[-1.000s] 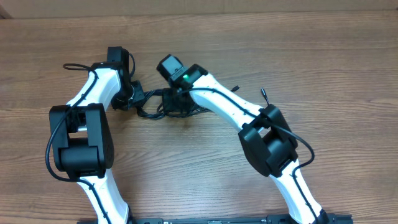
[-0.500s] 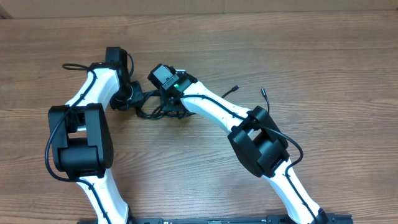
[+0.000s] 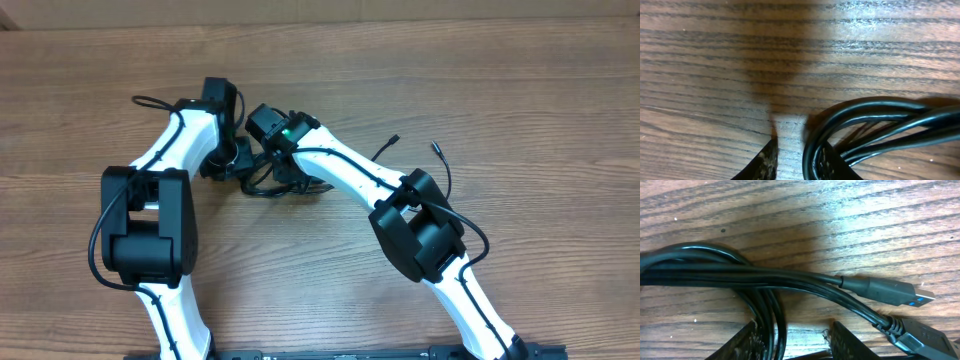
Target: Untangle cables
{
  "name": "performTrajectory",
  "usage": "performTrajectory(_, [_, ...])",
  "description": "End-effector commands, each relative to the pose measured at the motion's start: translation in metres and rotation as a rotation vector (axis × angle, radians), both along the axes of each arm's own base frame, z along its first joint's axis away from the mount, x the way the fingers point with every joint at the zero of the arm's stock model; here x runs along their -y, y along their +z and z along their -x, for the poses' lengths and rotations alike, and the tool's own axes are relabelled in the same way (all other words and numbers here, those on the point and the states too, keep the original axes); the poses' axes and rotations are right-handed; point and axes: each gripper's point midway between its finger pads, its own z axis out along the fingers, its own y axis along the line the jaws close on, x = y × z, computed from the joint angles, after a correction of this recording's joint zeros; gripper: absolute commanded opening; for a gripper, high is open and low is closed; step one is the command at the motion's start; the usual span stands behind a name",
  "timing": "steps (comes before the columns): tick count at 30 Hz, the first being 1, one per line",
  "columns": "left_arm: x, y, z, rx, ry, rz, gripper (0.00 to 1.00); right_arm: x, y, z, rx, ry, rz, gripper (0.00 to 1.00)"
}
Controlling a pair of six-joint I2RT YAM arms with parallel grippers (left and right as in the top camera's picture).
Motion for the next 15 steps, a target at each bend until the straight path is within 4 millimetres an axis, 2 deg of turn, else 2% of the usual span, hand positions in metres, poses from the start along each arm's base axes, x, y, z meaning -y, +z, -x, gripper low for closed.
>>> performTrajectory(1, [-0.007,-0.051,0.041,-0.171,0.05,-0.073,0.28,0.051,-0.074,0.018,-0.157,-0.053,0.162,0.43])
performTrajectory(4, [-0.025,-0.05,0.039,-0.16,0.085,-0.135,0.29,0.059,-0.082,0.018,-0.202,-0.079,0.147,0.43])
performTrajectory(8, [-0.038,-0.05,0.038,-0.16,0.121,-0.136,0.29,0.066,-0.09,0.02,-0.241,-0.104,0.14,0.43])
performTrajectory(15, [-0.066,-0.053,0.046,-0.181,0.2,-0.132,0.32,0.068,-0.09,0.02,-0.241,-0.121,0.14,0.43])
